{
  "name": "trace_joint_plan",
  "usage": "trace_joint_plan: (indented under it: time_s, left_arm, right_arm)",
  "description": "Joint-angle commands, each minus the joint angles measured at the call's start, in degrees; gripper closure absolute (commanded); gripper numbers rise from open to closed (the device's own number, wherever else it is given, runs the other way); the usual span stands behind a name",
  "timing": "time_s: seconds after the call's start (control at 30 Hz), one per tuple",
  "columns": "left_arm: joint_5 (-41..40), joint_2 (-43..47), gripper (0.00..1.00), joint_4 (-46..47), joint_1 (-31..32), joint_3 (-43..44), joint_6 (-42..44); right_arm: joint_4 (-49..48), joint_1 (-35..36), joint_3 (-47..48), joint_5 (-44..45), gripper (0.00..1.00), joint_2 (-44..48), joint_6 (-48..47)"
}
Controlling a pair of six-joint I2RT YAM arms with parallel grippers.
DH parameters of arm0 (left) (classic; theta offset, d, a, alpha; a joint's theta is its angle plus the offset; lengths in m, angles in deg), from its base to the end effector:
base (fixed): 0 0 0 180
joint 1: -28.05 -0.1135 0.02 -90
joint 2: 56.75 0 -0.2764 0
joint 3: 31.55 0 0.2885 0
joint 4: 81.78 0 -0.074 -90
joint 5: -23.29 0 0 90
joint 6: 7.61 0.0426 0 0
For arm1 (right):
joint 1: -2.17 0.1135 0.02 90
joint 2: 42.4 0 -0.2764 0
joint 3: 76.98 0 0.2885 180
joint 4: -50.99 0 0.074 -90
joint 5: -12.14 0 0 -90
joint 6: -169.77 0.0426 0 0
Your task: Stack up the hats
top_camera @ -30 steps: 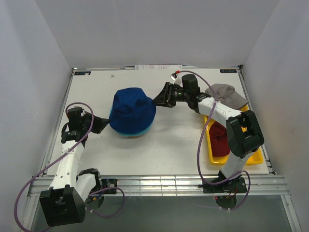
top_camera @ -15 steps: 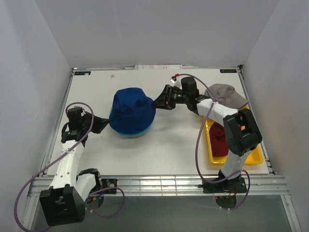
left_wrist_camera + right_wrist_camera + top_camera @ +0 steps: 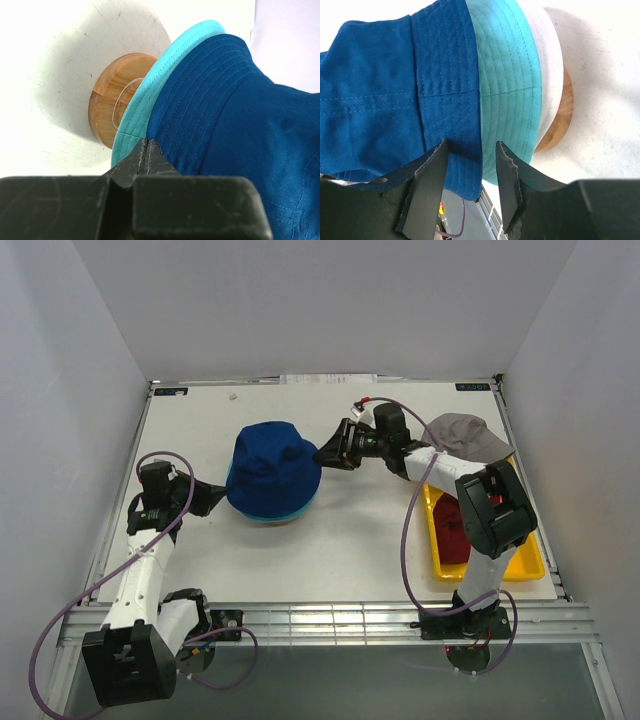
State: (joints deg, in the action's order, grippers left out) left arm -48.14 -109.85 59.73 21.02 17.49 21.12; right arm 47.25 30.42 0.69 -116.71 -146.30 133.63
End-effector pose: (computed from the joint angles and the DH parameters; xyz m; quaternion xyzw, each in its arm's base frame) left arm 0.2260 0.0142 0.2368 -0.4535 0.7841 -0.3125 0.2861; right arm 0.3787 0.2338 0.2133 -0.0064 0.8056 0.5527 0.2135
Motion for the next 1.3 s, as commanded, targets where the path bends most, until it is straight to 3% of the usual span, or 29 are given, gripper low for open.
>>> trace_joint_plan:
  time_s: [0.0,0.17,0.37,0.57,0.83,1.27]
  left_arm:
    - [-1.4,-0.1,1.0,0.1,-0.4,0.1,1.2]
    - [-1.6,-0.2,1.0,0.1,-0.4,0.1,1.3]
    - [-2.0,-0.7,1.0,0.3,-0.4,-0.5,1.3]
    - [-2.4,-2.3,1.0,0.8,-0.4,-1.2,1.4]
    - [-4.3,-4.6,1.0,1.9,-0.4,-3.1,1.6]
    - [-7.1,-8.0,1.0,2.7,-0.4,-4.4,1.9]
  right_arm:
    - [-5.4,-0.1,-0.9,-1.3,0.52,-0.5,1.9]
    - [-6.8,-0.1,-1.7,-0.9,0.58,-0.4,2.8]
    - [-7.5,-0.1,-2.5,-0.5,0.8,-0.5,3.3]
    - [-6.4,-0.2,-3.1,0.2,0.92,-1.2,2.2]
    - [4.9,-0.2,0.0,5.2,0.92,-2.7,-5.6]
    - [14.1,-0.1,3.7,11.0,0.92,-5.9,-12.8]
